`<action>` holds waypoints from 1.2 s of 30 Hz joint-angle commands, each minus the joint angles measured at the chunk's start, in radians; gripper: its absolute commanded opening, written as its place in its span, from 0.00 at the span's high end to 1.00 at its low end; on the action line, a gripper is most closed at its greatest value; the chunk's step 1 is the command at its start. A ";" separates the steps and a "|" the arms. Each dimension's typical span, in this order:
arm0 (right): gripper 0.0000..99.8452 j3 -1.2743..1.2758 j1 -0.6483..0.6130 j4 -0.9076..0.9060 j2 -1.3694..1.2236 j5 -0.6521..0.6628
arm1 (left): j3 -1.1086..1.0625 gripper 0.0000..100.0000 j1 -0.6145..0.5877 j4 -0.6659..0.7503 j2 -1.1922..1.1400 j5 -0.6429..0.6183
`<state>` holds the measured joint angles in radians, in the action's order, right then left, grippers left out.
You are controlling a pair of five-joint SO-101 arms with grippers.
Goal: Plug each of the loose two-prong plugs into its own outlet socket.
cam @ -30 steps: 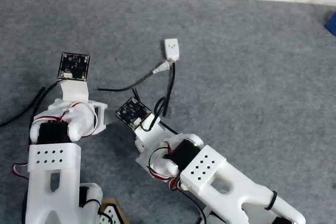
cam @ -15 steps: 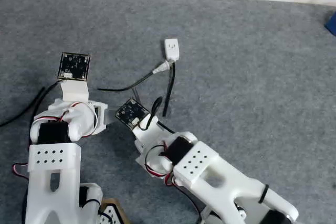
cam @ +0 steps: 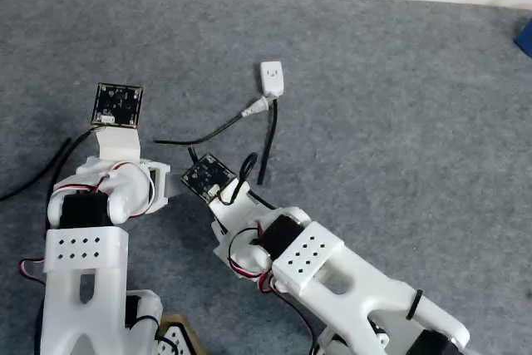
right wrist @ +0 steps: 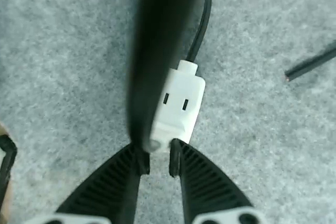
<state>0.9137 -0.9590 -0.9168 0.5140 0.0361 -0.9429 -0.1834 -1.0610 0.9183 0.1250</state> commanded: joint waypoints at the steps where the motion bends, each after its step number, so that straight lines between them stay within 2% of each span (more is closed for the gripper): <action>1: 0.99 0.001 0.007 0.030 -0.013 0.006 | 0.004 0.58 0.015 0.020 0.012 0.009; 14: 0.99 0.070 0.008 0.036 -0.030 0.006 | 0.004 0.58 0.015 0.018 0.012 0.009; 22: 0.99 0.065 0.008 0.090 -0.248 0.006 | 0.012 0.58 0.015 -0.011 0.013 0.011; 29: 0.99 0.030 0.010 0.028 -0.269 0.006 | 0.012 0.58 0.013 -0.009 0.013 0.011; 36: 0.99 0.038 0.067 -0.015 -0.271 0.011 | 0.012 0.58 0.013 -0.009 0.013 0.011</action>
<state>0.9291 -0.9160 -0.8984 0.3145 0.0361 -0.9429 -0.1834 -1.0671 0.9183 0.1250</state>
